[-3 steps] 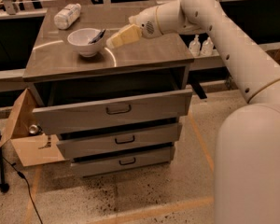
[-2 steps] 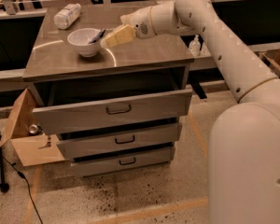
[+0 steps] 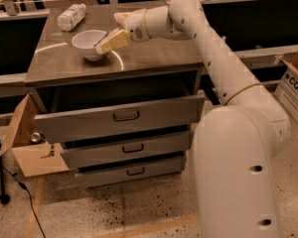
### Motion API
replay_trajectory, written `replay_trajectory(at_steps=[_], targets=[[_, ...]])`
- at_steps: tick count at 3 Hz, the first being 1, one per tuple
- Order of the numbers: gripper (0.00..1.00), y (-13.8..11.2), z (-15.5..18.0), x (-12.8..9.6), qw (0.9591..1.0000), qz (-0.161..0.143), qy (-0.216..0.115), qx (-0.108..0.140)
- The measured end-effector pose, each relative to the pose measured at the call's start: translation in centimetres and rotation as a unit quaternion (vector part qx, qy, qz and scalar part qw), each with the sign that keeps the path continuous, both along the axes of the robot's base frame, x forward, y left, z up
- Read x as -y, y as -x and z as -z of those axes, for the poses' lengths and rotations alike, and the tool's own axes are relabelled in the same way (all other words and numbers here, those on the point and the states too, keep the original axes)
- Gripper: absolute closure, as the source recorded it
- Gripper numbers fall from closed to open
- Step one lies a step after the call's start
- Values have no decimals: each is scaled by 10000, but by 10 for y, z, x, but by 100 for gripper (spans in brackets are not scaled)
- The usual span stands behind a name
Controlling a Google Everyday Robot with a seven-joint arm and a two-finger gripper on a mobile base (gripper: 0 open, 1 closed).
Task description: Pick rxbar blueberry from white bowl and place on counter
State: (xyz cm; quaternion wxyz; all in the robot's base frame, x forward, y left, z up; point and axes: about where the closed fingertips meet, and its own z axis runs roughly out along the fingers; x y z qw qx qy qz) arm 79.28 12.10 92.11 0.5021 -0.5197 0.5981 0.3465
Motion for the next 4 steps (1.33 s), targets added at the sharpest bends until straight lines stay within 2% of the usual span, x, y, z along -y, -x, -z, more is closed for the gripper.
replay_trajectory(at_steps=[1,2,4], targets=[[0,-11,11,-8,10000,4,-73,-3],[14,-20,18,-5,9997,129,-175,-92],[61,-26,26,6,9988,311,-281,-250]])
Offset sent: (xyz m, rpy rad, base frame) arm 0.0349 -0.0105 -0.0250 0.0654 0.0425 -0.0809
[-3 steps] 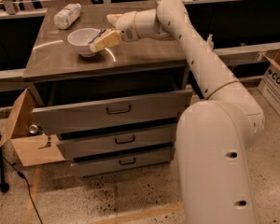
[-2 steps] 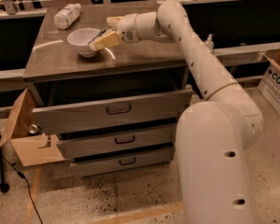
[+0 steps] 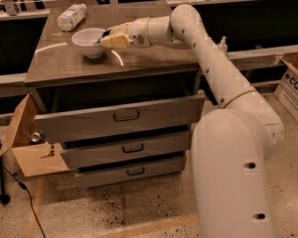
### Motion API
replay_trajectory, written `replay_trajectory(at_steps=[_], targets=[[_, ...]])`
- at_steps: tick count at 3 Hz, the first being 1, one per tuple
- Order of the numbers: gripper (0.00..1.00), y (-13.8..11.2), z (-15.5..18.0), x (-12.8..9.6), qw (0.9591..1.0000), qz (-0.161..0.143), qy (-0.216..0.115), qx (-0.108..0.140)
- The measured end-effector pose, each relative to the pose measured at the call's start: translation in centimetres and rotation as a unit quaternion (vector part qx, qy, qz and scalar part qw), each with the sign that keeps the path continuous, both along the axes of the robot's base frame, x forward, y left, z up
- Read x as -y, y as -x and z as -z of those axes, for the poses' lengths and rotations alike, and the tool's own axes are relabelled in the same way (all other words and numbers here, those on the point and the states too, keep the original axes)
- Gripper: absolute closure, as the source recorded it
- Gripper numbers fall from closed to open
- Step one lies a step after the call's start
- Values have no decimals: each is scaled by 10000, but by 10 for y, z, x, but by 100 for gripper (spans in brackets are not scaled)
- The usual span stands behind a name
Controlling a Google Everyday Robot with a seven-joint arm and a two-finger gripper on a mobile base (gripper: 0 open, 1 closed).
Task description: Pick rxbar blueberry from white bowl and place on counter
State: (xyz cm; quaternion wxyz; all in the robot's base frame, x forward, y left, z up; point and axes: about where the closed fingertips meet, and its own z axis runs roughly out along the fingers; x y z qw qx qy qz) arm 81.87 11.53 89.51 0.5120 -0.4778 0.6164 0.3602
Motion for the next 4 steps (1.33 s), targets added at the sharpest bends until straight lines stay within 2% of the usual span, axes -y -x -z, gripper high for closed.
replay_trajectory(at_steps=[1,2,4], targets=[[83,-1,1,3,10000,30,-27,-4],[100,2,-7,0,9999,-73,-66,83],[100,4,-56,-18,9973,-275,-451,506]])
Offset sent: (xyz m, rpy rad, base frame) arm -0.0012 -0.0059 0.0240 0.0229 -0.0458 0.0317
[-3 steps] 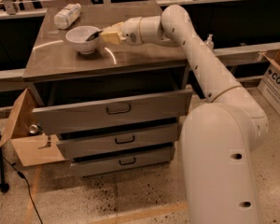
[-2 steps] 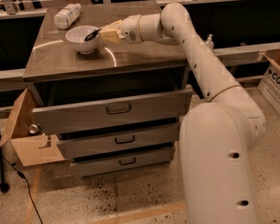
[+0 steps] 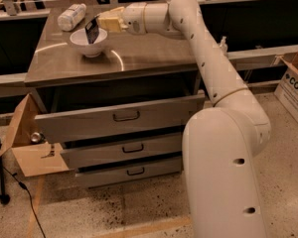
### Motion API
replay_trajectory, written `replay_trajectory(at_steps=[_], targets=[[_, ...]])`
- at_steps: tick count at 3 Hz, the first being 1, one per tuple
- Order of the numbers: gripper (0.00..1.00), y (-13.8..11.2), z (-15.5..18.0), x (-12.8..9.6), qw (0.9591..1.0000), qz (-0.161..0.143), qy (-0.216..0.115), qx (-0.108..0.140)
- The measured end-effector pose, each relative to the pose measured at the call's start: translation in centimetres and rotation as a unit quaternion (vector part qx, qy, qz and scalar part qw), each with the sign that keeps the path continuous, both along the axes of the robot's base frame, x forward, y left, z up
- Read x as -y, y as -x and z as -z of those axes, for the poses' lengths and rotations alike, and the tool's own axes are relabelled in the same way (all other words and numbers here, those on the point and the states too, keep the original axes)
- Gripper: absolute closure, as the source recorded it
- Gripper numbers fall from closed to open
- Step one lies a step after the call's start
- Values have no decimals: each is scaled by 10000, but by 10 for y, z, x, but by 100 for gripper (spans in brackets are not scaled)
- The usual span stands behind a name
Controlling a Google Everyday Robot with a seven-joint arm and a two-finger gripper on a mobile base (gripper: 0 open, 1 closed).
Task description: Pick rxbar blueberry from white bowl and place on counter
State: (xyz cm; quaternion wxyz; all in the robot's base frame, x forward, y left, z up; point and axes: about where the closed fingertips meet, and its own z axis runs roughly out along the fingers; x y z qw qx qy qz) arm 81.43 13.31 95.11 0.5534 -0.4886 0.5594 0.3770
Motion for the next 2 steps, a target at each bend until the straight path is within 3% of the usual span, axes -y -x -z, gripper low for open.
replay_trajectory(at_steps=[1,2], targets=[[100,-6,-28,1,9993,128,-228,282],[100,-21,-47,18,9968,512,-174,592]])
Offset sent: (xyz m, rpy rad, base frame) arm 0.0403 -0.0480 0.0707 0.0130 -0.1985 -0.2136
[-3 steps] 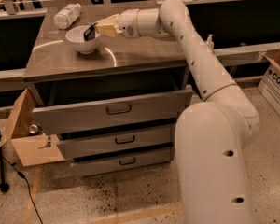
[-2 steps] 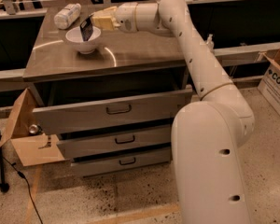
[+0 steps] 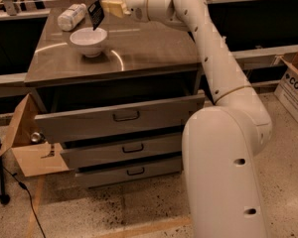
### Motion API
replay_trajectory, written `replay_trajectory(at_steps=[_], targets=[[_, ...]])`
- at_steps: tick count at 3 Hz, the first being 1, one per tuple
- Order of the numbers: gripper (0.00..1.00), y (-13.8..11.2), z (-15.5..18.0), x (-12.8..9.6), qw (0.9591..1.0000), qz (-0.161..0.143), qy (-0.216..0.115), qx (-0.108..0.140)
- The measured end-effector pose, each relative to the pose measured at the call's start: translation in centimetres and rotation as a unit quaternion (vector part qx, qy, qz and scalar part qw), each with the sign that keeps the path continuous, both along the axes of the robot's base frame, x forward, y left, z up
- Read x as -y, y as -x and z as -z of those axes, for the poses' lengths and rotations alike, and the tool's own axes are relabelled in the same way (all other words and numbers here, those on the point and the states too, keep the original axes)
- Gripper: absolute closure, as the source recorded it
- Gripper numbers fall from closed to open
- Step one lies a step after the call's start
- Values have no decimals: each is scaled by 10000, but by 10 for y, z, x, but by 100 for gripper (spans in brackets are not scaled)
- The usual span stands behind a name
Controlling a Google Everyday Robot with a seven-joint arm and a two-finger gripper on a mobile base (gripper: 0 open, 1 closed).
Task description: Pick rxbar blueberry from white bowl and place on counter
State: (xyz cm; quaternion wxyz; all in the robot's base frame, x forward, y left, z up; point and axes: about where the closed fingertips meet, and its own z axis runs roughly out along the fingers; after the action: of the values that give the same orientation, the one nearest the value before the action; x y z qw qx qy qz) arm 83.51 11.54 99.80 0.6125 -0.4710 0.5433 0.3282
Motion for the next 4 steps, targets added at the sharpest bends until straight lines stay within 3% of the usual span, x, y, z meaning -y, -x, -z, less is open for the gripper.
replay_trajectory(at_steps=[1,2,3,4], targets=[[100,-18,-8,36,9976,609,270,165],[100,-32,-3,79,9901,1228,664,159],[100,-38,8,110,9810,1656,1005,49],[83,-33,14,128,9750,1849,1229,-92]])
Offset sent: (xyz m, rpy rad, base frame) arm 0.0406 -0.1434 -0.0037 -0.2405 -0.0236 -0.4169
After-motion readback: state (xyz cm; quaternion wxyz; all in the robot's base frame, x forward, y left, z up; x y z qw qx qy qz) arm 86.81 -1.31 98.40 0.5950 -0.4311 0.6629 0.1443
